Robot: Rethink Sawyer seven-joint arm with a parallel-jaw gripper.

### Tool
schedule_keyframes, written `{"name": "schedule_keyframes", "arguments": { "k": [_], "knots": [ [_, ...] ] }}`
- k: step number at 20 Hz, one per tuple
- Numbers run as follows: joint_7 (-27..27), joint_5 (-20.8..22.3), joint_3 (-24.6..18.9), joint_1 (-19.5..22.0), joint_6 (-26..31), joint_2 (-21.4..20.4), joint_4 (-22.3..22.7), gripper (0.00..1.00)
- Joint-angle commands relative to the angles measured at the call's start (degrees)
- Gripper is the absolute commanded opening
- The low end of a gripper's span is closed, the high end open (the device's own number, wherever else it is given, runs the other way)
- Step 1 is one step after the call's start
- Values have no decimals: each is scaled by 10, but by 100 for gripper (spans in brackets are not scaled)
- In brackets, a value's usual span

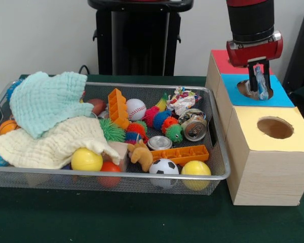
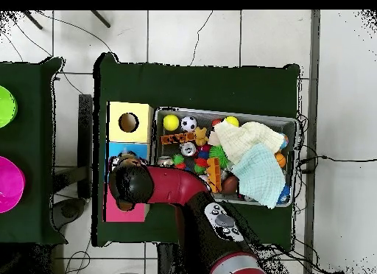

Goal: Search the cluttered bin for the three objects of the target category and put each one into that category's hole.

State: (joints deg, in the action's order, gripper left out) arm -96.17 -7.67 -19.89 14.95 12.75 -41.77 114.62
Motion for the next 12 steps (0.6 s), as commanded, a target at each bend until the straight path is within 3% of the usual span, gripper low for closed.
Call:
{"name": "schedule_keyframes", "arguments": {
  "k": [1,4,5,12],
  "knots": [
    [-129,-23,3,-5,-21,64,25,0],
    [-122,-24,4,-3,-15,68,17,0],
    [-120,-21,7,-5,-15,68,15,100],
    [-115,-16,13,-7,-11,61,12,100]
  ]
}}
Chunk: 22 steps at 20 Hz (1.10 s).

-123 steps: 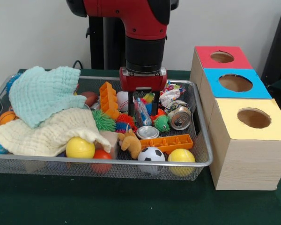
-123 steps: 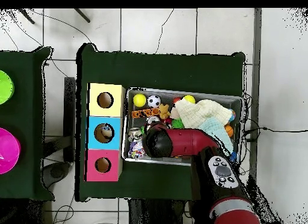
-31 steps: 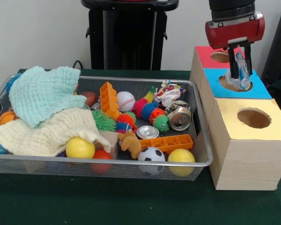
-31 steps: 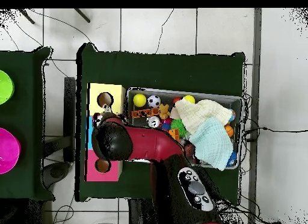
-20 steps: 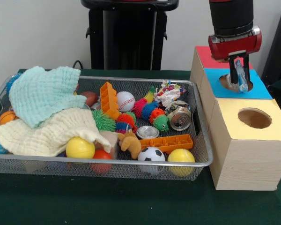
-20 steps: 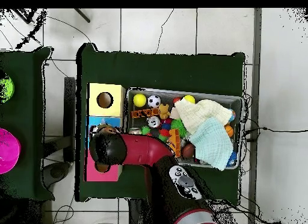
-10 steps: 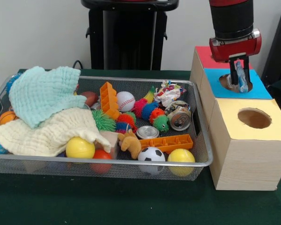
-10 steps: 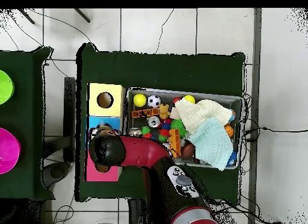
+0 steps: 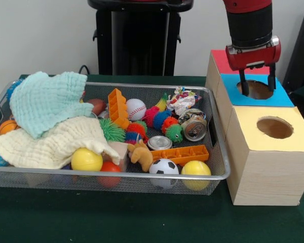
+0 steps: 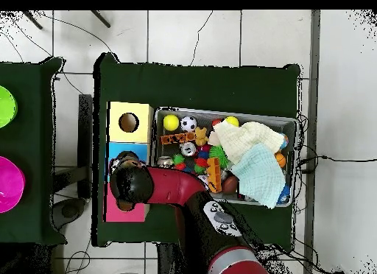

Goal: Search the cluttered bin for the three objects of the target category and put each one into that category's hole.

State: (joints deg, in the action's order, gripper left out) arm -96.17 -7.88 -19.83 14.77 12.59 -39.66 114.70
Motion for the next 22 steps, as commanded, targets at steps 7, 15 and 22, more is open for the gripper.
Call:
{"name": "schedule_keyframes", "arguments": {
  "k": [7,15,22],
  "knots": [
    [-110,-14,15,-3,8,23,17,100],
    [-103,-27,11,11,88,-54,41,100],
    [-98,-40,19,23,197,-139,39,100]
  ]
}}
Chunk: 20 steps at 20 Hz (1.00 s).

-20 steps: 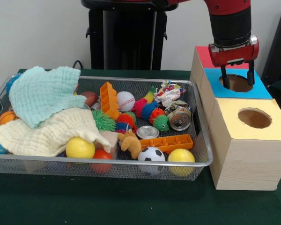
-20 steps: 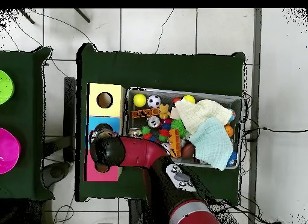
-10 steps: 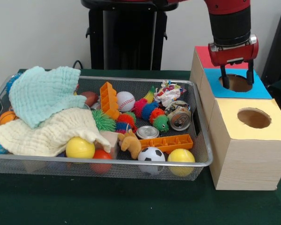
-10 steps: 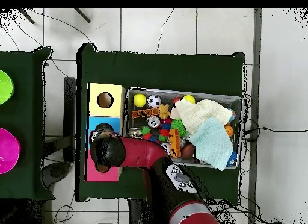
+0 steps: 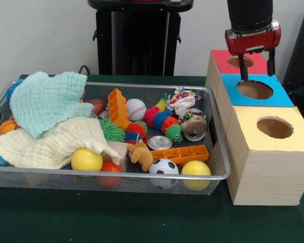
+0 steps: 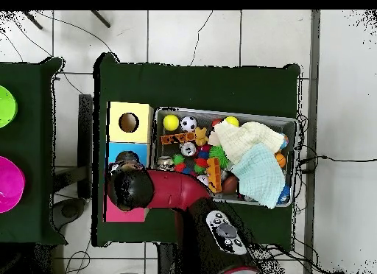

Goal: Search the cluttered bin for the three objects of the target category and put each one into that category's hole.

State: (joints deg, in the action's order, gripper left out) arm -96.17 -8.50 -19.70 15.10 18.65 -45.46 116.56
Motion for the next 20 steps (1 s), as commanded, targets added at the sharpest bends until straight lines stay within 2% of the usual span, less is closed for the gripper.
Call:
{"name": "schedule_keyframes", "arguments": {
  "k": [1,4,7,16,20],
  "knots": [
    [-95,-31,22,20,151,-92,16,100],
    [-87,-18,40,21,185,-115,4,100],
    [-66,13,57,27,202,-119,-16,100],
    [25,105,65,83,234,-75,-95,100],
    [58,158,56,113,215,-38,-132,100]
  ]
}}
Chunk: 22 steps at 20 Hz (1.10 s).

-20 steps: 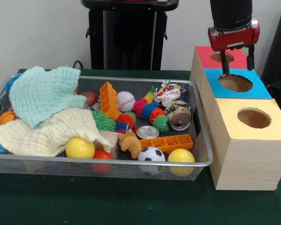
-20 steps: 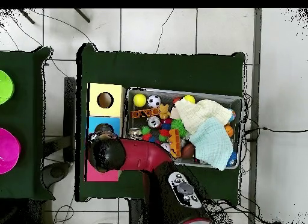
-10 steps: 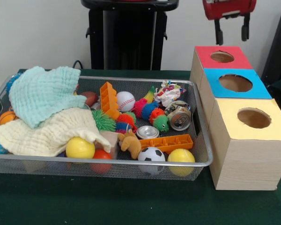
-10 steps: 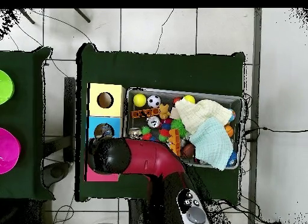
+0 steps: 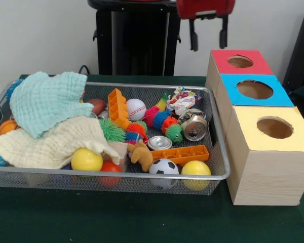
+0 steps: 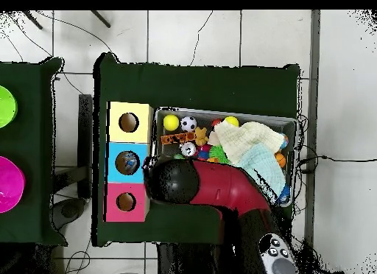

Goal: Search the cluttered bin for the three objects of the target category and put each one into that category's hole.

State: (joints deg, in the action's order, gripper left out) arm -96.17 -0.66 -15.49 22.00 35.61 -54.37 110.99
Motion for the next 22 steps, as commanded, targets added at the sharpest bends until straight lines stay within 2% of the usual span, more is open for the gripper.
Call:
{"name": "schedule_keyframes", "arguments": {
  "k": [1,5,8,15,22],
  "knots": [
    [62,93,12,52,33,67,-85,100],
    [82,143,0,86,5,116,-113,100],
    [103,172,-17,112,11,127,-133,100],
    [147,210,-56,159,67,138,-181,100],
    [165,254,-62,170,111,162,-246,100]
  ]
}}
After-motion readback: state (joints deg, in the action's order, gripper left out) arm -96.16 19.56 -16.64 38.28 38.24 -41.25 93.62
